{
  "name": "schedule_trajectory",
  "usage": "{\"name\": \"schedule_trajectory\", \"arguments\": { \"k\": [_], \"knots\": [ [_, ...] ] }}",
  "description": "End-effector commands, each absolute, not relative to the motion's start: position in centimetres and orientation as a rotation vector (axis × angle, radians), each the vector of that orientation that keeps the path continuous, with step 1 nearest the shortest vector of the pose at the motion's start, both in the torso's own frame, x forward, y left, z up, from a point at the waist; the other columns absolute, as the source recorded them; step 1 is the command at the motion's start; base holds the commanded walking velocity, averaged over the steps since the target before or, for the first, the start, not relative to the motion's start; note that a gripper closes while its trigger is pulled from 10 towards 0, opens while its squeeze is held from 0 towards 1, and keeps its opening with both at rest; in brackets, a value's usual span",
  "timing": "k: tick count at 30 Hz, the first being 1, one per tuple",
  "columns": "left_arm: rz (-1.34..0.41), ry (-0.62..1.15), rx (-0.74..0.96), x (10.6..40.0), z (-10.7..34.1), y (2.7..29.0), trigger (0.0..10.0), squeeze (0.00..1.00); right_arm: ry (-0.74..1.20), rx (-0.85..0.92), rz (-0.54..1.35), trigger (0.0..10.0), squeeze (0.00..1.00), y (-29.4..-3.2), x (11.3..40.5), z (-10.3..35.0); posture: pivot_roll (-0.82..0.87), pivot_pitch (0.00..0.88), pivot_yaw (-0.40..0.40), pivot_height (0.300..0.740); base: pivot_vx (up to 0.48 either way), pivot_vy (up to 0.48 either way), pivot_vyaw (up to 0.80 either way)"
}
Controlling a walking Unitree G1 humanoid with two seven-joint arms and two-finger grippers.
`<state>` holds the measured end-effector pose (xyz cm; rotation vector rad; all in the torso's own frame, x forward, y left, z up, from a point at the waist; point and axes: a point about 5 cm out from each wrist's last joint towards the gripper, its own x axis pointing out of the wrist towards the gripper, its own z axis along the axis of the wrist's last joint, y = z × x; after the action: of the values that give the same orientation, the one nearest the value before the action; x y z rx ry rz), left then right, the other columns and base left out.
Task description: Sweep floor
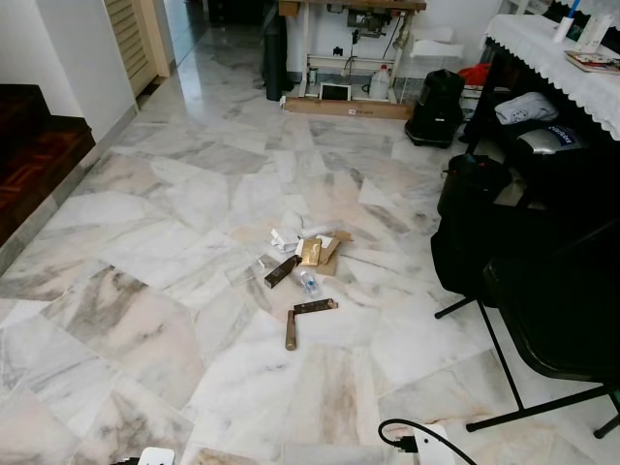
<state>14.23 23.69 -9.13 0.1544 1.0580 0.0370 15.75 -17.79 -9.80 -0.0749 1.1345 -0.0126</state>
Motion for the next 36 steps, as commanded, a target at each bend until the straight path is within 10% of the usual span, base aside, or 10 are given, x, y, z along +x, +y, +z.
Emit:
{"name": "schedule_trajectory", "arguments": {
  "k": [1, 36],
  "knots": [
    [0.154, 0.973, 0.043, 16.1, -8.7, 22.3, 10.0, 0.00, 0.900, 0.086, -0.027, 10.0, 0.00, -16.9, 19.8, -7.8, 0.04, 0.004, -0.081, 0.740, 0.000, 0.341, 0.00],
    [0.171, 0.995, 0.049, 14.7, -8.9, 23.7, 10.0, 0.00, 0.905, 0.089, -0.028, 10.0, 0.00, -16.7, 19.6, -7.9, 0.04, 0.007, -0.077, 0.740, 0.000, 0.342, 0.00]
  ]
}}
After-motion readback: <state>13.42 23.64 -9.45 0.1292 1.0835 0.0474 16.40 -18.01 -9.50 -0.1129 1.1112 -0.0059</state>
